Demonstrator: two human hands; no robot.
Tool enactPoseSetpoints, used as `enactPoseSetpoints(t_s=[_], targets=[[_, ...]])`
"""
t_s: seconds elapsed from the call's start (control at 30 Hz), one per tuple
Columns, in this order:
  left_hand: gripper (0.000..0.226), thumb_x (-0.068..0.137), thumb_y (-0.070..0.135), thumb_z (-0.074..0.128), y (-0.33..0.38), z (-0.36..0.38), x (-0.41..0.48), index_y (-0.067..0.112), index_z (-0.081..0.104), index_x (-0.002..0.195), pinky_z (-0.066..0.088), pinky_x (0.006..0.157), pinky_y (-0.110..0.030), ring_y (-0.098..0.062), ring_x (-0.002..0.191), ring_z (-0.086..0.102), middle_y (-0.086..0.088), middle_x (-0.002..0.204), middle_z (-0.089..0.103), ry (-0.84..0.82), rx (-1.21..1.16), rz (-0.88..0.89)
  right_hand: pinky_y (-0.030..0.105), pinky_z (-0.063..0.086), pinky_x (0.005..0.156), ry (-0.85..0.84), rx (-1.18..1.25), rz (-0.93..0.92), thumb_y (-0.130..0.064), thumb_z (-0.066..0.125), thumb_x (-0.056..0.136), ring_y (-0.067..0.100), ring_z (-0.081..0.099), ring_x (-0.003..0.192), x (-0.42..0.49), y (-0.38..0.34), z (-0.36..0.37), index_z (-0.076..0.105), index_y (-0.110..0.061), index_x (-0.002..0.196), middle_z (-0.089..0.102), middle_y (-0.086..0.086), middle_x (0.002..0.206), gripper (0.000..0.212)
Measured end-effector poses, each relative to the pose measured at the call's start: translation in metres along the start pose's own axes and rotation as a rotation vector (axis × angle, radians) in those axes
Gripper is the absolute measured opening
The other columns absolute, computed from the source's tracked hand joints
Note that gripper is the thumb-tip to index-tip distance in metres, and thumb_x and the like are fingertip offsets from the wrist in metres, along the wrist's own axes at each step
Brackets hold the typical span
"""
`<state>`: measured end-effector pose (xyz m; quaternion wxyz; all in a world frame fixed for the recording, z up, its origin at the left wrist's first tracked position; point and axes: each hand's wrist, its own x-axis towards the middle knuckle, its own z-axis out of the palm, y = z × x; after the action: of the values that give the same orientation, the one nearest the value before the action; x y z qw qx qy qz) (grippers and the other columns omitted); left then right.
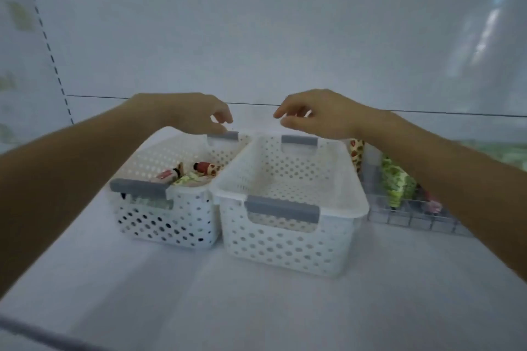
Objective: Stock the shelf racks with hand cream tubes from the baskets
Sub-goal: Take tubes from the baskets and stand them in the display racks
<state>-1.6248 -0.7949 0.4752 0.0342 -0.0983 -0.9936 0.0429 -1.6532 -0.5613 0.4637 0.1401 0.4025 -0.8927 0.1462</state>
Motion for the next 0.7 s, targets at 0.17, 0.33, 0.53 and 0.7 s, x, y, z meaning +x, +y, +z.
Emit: enactPoseSetpoints(t_s=[0.17, 0.33, 0.53, 0.7], targets=[[0.024, 0.091, 0.018, 0.056, -0.053, 0.026, 0.012, 0.018, 0.06, 0.114, 0.036, 0.078, -0.015, 0.006, 0.079, 0.051, 0.005, 0.115, 0.06, -0.083, -0.078, 0.09, 0.022, 0.041, 0.085, -0.247, -0.074, -0.026, -0.034, 0.048, 0.094, 0.006, 0.052, 0.095, 0.052, -0.037, 0.041, 0.063, -0.022, 0.113, 0.06, -0.009, 0.112, 0.028], [0.028, 0.09, 0.009, 0.054, -0.078, 0.044, 0.034, 0.017, 0.062, 0.116, 0.039, 0.073, -0.007, 0.007, 0.083, 0.054, 0.006, 0.115, 0.062, -0.14, -0.113, 0.209, 0.018, 0.041, 0.082, -0.348, -0.007, 0.067, -0.035, 0.058, 0.088, 0.001, 0.057, 0.091, 0.079, -0.048, 0.065, 0.067, -0.027, 0.105, 0.061, -0.018, 0.096, 0.021], [0.037, 0.092, 0.013, 0.05, -0.071, 0.059, 0.067, 0.019, 0.054, 0.128, 0.04, 0.092, -0.025, -0.007, 0.098, 0.051, 0.004, 0.125, 0.058, -0.274, 0.007, 0.313, 0.013, 0.041, 0.077, -0.479, 0.063, 0.171, -0.033, 0.068, 0.081, -0.009, 0.058, 0.085, 0.094, -0.05, 0.07, 0.067, -0.037, 0.095, 0.064, -0.025, 0.087, 0.014], [0.03, 0.091, 0.014, 0.05, -0.071, 0.079, 0.074, 0.018, 0.056, 0.121, 0.041, 0.081, -0.026, -0.01, 0.087, 0.053, 0.006, 0.104, 0.057, -0.319, -0.05, 0.346, 0.013, 0.041, 0.084, -0.648, 0.141, 0.232, -0.034, 0.069, 0.08, -0.012, 0.057, 0.088, 0.101, -0.055, 0.076, 0.066, -0.039, 0.097, 0.064, -0.028, 0.088, 0.019]])
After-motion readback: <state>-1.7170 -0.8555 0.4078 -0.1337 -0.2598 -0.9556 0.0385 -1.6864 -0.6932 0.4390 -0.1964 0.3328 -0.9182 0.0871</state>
